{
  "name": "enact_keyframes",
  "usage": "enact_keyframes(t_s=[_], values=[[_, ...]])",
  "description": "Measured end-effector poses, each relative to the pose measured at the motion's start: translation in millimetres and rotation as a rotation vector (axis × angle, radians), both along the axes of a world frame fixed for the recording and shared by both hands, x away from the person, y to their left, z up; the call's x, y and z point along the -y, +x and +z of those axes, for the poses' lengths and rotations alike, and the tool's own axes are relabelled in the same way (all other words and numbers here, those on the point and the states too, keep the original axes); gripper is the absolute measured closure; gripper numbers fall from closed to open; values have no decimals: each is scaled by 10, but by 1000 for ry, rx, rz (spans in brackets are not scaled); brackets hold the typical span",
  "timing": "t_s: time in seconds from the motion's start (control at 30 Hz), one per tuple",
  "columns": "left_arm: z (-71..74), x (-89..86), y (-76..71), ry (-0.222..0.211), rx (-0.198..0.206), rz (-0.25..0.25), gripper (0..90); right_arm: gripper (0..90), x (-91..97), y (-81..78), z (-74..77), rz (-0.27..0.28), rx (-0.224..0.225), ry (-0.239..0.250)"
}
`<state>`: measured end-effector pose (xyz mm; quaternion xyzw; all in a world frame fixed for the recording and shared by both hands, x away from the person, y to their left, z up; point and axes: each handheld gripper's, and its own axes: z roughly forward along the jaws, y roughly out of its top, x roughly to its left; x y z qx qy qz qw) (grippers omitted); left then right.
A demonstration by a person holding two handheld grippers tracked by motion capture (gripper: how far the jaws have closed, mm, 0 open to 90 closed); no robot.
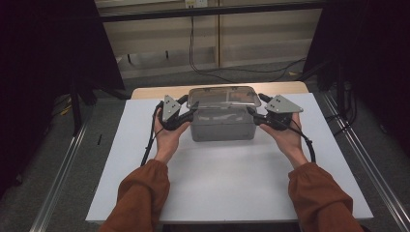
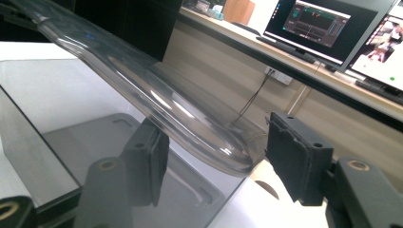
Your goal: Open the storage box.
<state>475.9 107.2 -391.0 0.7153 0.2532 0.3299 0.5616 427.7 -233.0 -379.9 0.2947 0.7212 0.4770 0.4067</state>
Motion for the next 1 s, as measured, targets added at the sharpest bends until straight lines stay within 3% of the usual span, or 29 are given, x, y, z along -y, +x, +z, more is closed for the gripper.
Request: enact_keyframes(t_s=[0.13, 0.2, 0.27, 0.4, 0.7, 0.87, 1.0], values=[[20, 3, 12, -8, -3, 2, 504, 401, 55, 47, -6, -2, -4, 50], [29, 2, 26, -15, -4, -1, 504, 403, 58, 53, -3, -8, -3, 53], [42, -6, 45, -20, -6, -1, 502, 431, 62, 66, -5, -16, 8, 49], [47, 26, 85, -25, -3, 2, 498, 517, 91, 110, -17, 5, 2, 89], [61, 38, 130, -18, -5, -4, 492, 563, 125, 195, -13, 13, 6, 75], [86, 36, 151, -39, -1, 1, 493, 556, 125, 262, 43, 23, 2, 100], [105, 39, 172, -29, 10, 2, 495, 546, 133, 324, 46, 24, 2, 111]])
